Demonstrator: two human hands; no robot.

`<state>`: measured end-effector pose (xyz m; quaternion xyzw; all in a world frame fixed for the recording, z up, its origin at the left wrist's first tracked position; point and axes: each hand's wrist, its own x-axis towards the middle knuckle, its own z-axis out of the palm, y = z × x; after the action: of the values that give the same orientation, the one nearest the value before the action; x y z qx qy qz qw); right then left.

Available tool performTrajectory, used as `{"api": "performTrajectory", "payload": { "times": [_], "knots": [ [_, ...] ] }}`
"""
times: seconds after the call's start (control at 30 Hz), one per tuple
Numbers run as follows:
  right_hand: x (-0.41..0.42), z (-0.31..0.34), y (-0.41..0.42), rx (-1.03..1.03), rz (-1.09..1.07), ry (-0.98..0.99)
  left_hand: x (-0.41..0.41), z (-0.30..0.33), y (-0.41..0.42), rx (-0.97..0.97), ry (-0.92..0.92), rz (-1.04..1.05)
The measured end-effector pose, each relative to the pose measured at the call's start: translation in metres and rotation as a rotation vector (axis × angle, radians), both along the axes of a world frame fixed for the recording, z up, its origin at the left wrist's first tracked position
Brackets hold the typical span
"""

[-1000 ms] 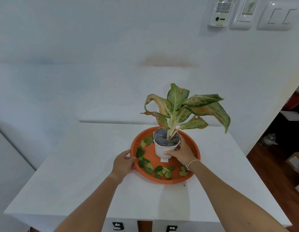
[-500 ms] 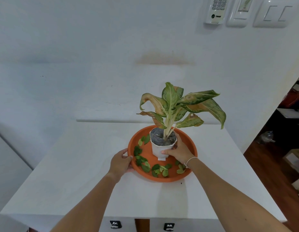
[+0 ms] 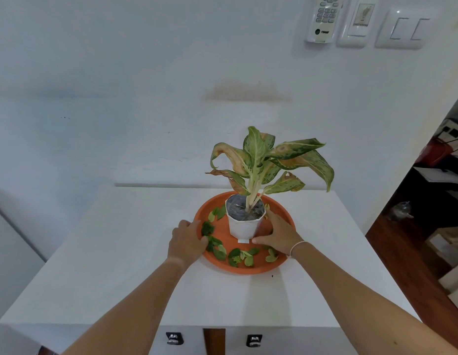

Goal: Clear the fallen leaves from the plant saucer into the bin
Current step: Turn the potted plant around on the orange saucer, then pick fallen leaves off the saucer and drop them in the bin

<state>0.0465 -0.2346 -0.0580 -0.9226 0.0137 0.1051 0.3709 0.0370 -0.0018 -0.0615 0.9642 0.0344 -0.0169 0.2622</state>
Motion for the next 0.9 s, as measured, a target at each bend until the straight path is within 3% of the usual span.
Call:
{"api": "performTrajectory", "payload": {
  "times": [0.07, 0.13, 0.27, 0.4, 0.6, 0.9],
  "knots": [
    [-0.008, 0.005, -0.004, -0.305, 0.051, -0.004, 0.001, 0.001, -0.004, 0.203, -0.048, -0.107],
    [-0.014, 0.008, -0.006, -0.448, 0.08, 0.02, 0.004, 0.001, -0.008, 0.339, -0.026, -0.222],
    [-0.021, 0.006, -0.005, -0.594, 0.125, 0.099, 0.01, -0.002, -0.016, 0.476, 0.131, -0.338],
    [-0.023, 0.001, -0.001, -0.628, 0.119, 0.126, 0.01, -0.004, -0.019, 0.588, 0.175, -0.366],
    [-0.03, 0.0, 0.012, -0.598, 0.076, 0.15, 0.007, -0.008, -0.02, 0.599, 0.176, -0.364],
    [-0.042, -0.001, 0.045, -0.556, -0.068, 0.076, -0.001, -0.014, -0.037, 0.376, 0.094, -0.279]
  ]
}}
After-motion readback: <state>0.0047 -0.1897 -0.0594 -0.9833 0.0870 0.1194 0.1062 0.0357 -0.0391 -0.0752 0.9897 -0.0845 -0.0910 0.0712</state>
